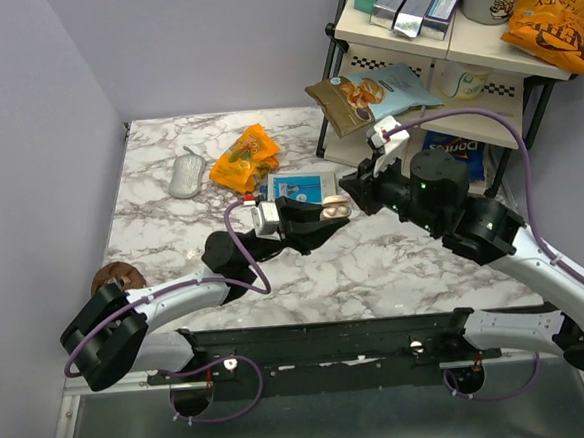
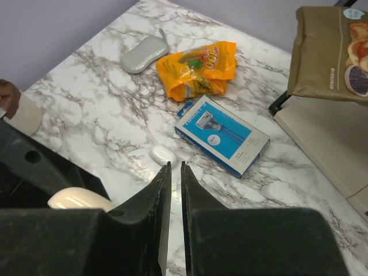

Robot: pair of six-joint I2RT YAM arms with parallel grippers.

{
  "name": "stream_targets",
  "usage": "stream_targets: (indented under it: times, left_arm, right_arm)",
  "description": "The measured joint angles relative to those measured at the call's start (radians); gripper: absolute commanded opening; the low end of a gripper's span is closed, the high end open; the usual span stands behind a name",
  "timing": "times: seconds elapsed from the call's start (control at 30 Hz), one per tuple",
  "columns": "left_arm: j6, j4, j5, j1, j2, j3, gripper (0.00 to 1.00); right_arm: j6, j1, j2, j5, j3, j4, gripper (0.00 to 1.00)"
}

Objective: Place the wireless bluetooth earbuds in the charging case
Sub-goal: Close the charging case.

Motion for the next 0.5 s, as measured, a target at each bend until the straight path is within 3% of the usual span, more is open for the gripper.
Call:
stream_targets:
  times: [0.5]
  left_arm:
    - [0.005,-0.001,0.000,0.000,0.017,0.000,0.00]
  right_arm:
    - [-0.005,0.000,-0.057,-0.140,-0.048,0.001,0.23]
